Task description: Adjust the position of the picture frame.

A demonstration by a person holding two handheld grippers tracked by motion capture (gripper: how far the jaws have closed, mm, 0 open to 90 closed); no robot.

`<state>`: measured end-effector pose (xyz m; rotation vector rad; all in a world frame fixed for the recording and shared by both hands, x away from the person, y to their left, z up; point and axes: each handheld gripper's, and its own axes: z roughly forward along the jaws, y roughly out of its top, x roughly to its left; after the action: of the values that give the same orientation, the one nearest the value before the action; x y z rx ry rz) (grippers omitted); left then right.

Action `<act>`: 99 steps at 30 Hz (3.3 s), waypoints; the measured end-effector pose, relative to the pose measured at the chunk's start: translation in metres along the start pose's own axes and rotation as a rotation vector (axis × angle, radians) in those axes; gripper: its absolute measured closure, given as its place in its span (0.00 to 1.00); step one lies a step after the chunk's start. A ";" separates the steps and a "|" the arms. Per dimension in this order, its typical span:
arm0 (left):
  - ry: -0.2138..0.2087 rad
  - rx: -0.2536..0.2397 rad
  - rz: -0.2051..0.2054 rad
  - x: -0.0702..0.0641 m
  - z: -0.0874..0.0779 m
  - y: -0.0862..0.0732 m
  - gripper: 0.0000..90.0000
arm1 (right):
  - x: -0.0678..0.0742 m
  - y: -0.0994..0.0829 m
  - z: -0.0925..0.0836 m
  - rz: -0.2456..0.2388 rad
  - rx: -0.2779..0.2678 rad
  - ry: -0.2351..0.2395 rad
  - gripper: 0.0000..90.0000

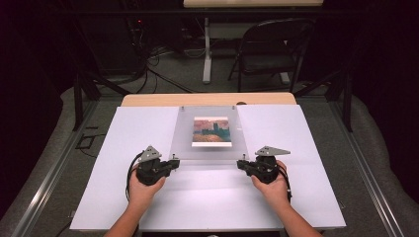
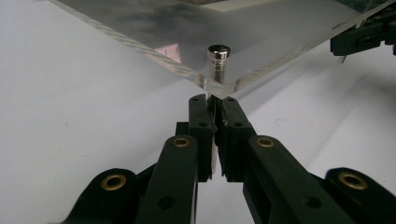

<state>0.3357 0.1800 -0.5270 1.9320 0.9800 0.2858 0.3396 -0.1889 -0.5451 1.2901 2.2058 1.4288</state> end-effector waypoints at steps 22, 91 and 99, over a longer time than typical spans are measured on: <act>-0.002 0.029 -0.015 0.006 0.014 -0.003 0.95 | -0.006 -0.001 0.006 0.009 0.005 -0.026 0.94; 0.002 0.025 -0.032 -0.004 0.006 -0.027 0.44 | 0.017 -0.021 -0.005 -0.125 0.097 -0.064 0.52; -0.016 0.025 -0.024 -0.009 -0.002 -0.031 0.42 | 0.022 -0.023 -0.009 -0.134 0.109 -0.058 0.50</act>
<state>0.3124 0.1829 -0.5493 1.9410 0.9995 0.2451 0.3088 -0.1813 -0.5543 1.1758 2.3114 1.2231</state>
